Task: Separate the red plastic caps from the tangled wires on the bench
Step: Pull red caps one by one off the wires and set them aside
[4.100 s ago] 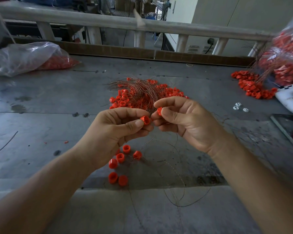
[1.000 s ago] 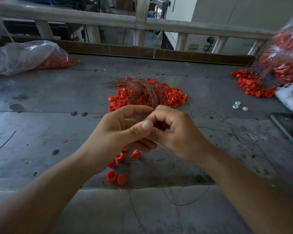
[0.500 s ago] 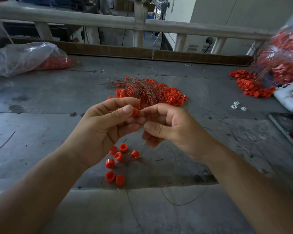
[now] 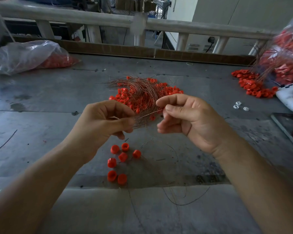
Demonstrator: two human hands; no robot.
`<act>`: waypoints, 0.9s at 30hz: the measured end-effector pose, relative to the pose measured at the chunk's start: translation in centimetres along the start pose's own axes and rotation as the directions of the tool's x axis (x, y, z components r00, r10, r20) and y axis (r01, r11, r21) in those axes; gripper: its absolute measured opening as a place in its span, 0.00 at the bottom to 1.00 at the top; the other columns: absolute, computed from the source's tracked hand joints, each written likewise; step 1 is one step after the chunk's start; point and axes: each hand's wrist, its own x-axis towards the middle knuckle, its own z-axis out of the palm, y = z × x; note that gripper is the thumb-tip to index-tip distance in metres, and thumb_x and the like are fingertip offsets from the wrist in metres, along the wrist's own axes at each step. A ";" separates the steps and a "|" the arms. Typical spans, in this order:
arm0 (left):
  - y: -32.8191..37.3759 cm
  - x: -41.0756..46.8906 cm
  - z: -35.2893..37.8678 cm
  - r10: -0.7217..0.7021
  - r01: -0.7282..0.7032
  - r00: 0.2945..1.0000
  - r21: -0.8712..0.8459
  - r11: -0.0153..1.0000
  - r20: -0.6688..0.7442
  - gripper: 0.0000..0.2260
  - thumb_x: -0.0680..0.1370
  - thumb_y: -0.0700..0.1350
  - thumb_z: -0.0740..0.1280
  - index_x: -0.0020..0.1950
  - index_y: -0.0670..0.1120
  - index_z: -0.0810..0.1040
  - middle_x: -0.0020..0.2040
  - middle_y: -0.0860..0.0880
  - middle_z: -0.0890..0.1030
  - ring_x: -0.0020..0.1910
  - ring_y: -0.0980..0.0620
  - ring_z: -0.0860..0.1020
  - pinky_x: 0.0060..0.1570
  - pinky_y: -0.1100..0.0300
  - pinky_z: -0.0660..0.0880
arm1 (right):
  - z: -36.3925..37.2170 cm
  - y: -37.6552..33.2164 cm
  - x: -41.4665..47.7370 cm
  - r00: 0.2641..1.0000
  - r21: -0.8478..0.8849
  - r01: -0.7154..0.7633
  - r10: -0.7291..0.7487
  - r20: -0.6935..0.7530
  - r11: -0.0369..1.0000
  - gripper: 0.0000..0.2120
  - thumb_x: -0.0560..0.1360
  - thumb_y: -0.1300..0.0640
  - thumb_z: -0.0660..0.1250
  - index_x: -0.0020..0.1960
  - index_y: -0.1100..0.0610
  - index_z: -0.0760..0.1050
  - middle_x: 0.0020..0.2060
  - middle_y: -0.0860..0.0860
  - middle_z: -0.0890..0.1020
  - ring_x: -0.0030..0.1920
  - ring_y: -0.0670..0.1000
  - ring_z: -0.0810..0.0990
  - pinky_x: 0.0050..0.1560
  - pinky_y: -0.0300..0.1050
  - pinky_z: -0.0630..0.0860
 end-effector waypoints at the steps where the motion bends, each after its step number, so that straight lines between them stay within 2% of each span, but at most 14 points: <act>1: 0.0 0.0 -0.1 0.025 -0.024 1.000 0.070 0.997 -0.011 0.05 0.59 0.40 0.71 0.33 0.48 0.81 0.30 0.49 0.80 0.28 0.55 0.78 0.27 0.67 0.74 | -0.1 0.0 0.0 1.000 0.033 -0.018 0.019 -0.011 0.999 0.08 0.68 0.61 0.64 0.46 0.59 0.76 0.28 0.49 0.77 0.26 0.46 0.77 0.28 0.39 0.77; 3: -0.1 0.0 -0.3 0.059 -0.056 0.998 0.187 0.981 -0.014 0.09 0.62 0.36 0.72 0.32 0.51 0.82 0.30 0.50 0.80 0.28 0.57 0.77 0.27 0.68 0.73 | -0.3 -0.2 0.1 0.998 -0.014 -0.036 0.035 -0.044 0.999 0.06 0.72 0.65 0.62 0.45 0.58 0.76 0.27 0.48 0.75 0.20 0.42 0.68 0.20 0.34 0.68; 5: -0.2 -0.1 -0.3 0.078 -0.069 0.997 0.308 0.949 -0.015 0.15 0.66 0.33 0.72 0.34 0.55 0.82 0.31 0.53 0.81 0.28 0.60 0.77 0.28 0.71 0.72 | -0.8 -0.3 0.0 0.997 -0.230 -0.036 0.020 -0.072 0.973 0.09 0.74 0.67 0.61 0.42 0.56 0.76 0.26 0.47 0.76 0.20 0.41 0.64 0.19 0.32 0.62; 6: -0.2 -0.1 -0.3 0.081 -0.070 0.997 0.353 0.933 -0.016 0.17 0.66 0.32 0.72 0.36 0.56 0.82 0.32 0.54 0.82 0.29 0.61 0.77 0.28 0.73 0.71 | -0.9 -0.4 -0.1 0.997 -0.407 -0.028 -0.002 -0.073 0.913 0.10 0.74 0.68 0.63 0.41 0.54 0.76 0.26 0.47 0.77 0.21 0.41 0.68 0.21 0.33 0.65; 8: -0.1 0.0 -0.4 0.083 -0.069 0.996 0.394 0.917 -0.019 0.17 0.66 0.32 0.71 0.37 0.57 0.82 0.33 0.54 0.82 0.29 0.61 0.78 0.28 0.74 0.71 | -1.1 -0.3 -0.1 0.999 -0.706 -0.031 0.007 -0.037 0.708 0.11 0.73 0.67 0.66 0.40 0.50 0.75 0.28 0.46 0.78 0.28 0.40 0.76 0.32 0.34 0.73; 10: -0.1 0.0 -0.6 0.083 -0.066 0.996 0.389 0.919 -0.026 0.17 0.66 0.31 0.71 0.37 0.56 0.82 0.33 0.52 0.83 0.29 0.60 0.78 0.28 0.72 0.71 | -0.8 0.0 -0.1 0.995 -0.814 -0.046 0.097 0.013 0.579 0.12 0.73 0.65 0.67 0.39 0.48 0.74 0.29 0.45 0.79 0.31 0.38 0.77 0.34 0.32 0.73; 13: -0.2 0.0 -0.9 0.078 -0.066 0.997 0.409 0.910 -0.013 0.16 0.66 0.32 0.71 0.36 0.56 0.82 0.33 0.53 0.83 0.30 0.58 0.79 0.29 0.71 0.73 | -0.8 0.4 0.0 0.989 -0.861 -0.070 0.147 0.006 0.504 0.09 0.73 0.61 0.68 0.39 0.48 0.73 0.29 0.44 0.80 0.30 0.35 0.77 0.30 0.26 0.68; 18: -1.1 0.0 -0.6 0.014 -0.050 0.998 0.562 0.825 0.067 0.12 0.65 0.39 0.75 0.35 0.57 0.81 0.32 0.56 0.82 0.29 0.58 0.80 0.32 0.69 0.76 | -1.7 0.6 -0.1 0.972 -0.876 -0.151 0.231 -0.046 0.459 0.06 0.72 0.59 0.69 0.39 0.50 0.75 0.29 0.46 0.81 0.27 0.40 0.78 0.28 0.31 0.72; 23: -1.4 0.0 -0.1 -0.041 -0.114 0.978 0.681 0.724 0.207 0.12 0.65 0.42 0.75 0.31 0.60 0.80 0.30 0.64 0.79 0.28 0.64 0.75 0.29 0.74 0.69 | -1.5 0.9 0.1 0.968 -0.934 -0.095 0.250 -0.006 0.344 0.04 0.71 0.54 0.70 0.38 0.50 0.76 0.32 0.45 0.80 0.34 0.42 0.79 0.33 0.31 0.73; 27: -1.5 0.0 -0.1 -0.020 -0.140 0.975 0.688 0.712 0.220 0.10 0.65 0.45 0.75 0.31 0.60 0.80 0.31 0.66 0.78 0.31 0.64 0.75 0.31 0.73 0.69 | -1.6 0.9 0.1 0.969 -0.935 -0.093 0.248 -0.006 0.343 0.09 0.71 0.48 0.69 0.34 0.48 0.75 0.31 0.42 0.79 0.32 0.36 0.76 0.31 0.29 0.67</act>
